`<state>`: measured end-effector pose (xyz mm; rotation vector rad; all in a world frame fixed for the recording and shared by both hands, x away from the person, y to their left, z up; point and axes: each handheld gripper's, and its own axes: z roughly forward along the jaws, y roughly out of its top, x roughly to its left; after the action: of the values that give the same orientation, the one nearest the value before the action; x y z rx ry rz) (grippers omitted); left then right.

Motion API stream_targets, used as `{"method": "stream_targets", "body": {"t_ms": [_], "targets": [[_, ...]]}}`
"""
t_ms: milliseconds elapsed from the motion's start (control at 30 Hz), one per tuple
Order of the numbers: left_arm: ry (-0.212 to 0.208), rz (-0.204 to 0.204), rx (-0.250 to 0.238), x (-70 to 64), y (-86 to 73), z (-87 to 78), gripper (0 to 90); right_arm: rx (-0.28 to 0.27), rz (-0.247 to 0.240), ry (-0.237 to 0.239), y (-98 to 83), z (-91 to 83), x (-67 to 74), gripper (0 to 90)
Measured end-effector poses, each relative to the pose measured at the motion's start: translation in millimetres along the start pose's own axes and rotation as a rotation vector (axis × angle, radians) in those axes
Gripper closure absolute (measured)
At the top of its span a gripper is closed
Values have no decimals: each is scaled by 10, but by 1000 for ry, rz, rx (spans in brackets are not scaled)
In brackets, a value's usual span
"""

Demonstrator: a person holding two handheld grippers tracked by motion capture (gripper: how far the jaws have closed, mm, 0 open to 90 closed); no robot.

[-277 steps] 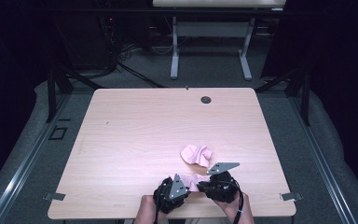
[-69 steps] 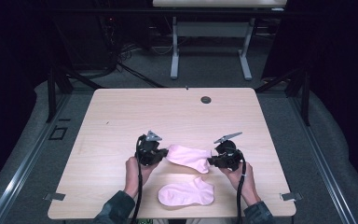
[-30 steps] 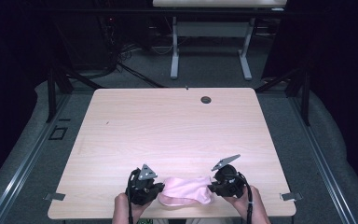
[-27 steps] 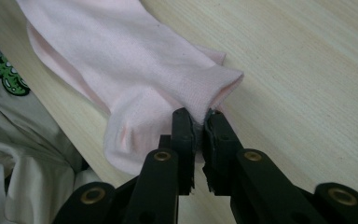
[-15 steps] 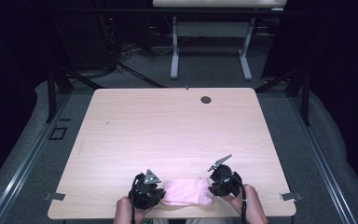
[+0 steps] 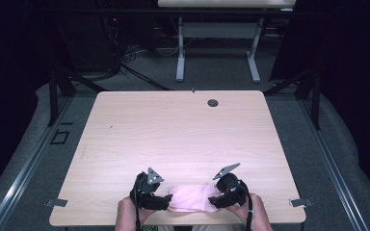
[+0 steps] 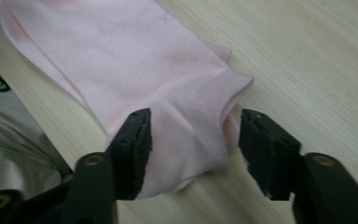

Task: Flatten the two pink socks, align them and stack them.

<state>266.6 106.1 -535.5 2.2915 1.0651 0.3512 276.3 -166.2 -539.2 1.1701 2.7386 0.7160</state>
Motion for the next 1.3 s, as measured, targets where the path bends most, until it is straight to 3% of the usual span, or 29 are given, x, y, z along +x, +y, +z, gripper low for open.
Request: {"method": "stream_targets", "body": {"t_ms": [100,267,367,533,633,700,833,967,1133,1300], "targets": [[52,26,41,-10,15,90,245,5,-16,-17,-33,61,44,330],[72,42,97,-7,-70,185,239,26,-12,-43,-107,106,42,260],[81,46,104,-13,-100,184,238,52,-21,-66,-136,131,30,233],[100,59,121,-8,-138,191,230,40,-6,-82,-173,141,19,200],[100,39,102,23,-151,164,174,43,-26,-96,-179,126,10,184],[104,19,67,66,-159,100,143,18,-11,-83,-187,92,-7,163],[113,-28,11,203,-199,-53,73,-47,29,-67,-233,-41,-118,140],[160,-81,-23,437,-311,-165,39,-72,74,-113,-322,-147,-256,64],[231,-136,3,755,-518,-154,0,-111,150,-193,-497,-187,-492,20],[264,-185,21,967,-670,-73,0,-136,223,-241,-702,-148,-779,7]]}}
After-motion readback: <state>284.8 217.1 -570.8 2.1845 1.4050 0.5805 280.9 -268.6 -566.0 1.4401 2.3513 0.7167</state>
